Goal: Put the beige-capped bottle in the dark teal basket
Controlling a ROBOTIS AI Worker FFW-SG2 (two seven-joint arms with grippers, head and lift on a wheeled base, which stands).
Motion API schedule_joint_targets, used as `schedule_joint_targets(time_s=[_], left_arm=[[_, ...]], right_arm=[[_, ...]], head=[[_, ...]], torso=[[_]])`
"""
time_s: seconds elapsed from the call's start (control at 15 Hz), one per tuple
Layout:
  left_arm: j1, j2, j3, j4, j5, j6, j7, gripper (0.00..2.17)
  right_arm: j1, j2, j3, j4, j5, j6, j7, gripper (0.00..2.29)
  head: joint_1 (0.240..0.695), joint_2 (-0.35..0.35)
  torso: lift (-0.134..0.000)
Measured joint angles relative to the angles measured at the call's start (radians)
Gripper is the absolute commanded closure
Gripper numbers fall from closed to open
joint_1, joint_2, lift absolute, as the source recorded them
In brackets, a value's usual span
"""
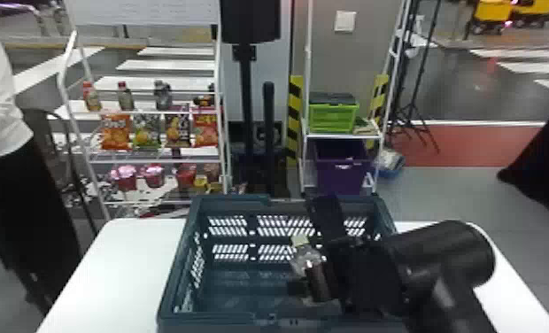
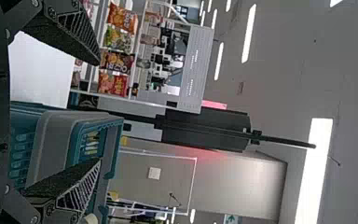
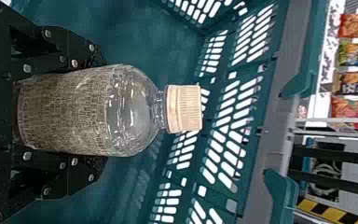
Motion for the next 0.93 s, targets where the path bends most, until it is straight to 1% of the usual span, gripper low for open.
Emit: schedule_joint_targets(time_s=[0.13, 0.2, 0.27, 0.33, 0.4, 0.47, 0.67, 0.93], left_arm=[[0.002, 0.004, 0.000, -0.007, 0.001, 0.002, 0.000, 0.16], [0.004, 0.006, 0.000, -0.011, 0.002, 0.004, 0.000, 0.16], [0.006, 0.008, 0.000, -0.015, 0.002, 0.007, 0.000, 0.16], [0.008, 0.010, 0.001, -0.020, 0.002, 0.014, 0.000, 0.16], [0.009, 0.012, 0.001, -0.025, 0.003, 0.022, 0.000, 0.16], [0.010, 0.013, 0.001, -0.028, 0.003, 0.028, 0.000, 0.16], [0.008, 0.015, 0.002, -0.031, 0.004, 0.032, 0.000, 0.16], [0.004, 0.015, 0.002, -0.029, 0.005, 0.032, 0.000, 0.16]], right_arm=[[-0.011, 0.000, 0.000, 0.028, -0.005, 0.003, 0.000, 2.27], [-0.017, 0.000, -0.001, 0.040, -0.007, 0.007, 0.000, 2.01], [-0.020, 0.000, -0.002, 0.049, -0.010, 0.009, 0.000, 1.34], [-0.022, 0.000, -0.003, 0.058, -0.014, 0.009, 0.000, 0.43], [-0.022, 0.000, -0.004, 0.063, -0.018, 0.007, 0.000, 0.00], [-0.023, 0.000, -0.006, 0.067, -0.022, 0.008, -0.001, 0.00], [-0.024, 0.000, -0.008, 0.066, -0.042, 0.014, -0.044, 0.05], [-0.021, 0.000, -0.009, 0.035, -0.060, -0.002, -0.047, 0.08]], head=[[0.499, 0.000], [0.499, 0.000], [0.499, 0.000], [0.499, 0.000], [0.499, 0.000], [0.499, 0.000], [0.499, 0.000], [0.499, 0.000]], torso=[[0.000], [0.000], [0.000], [0.000], [0.000], [0.000], [0.000], [0.000]])
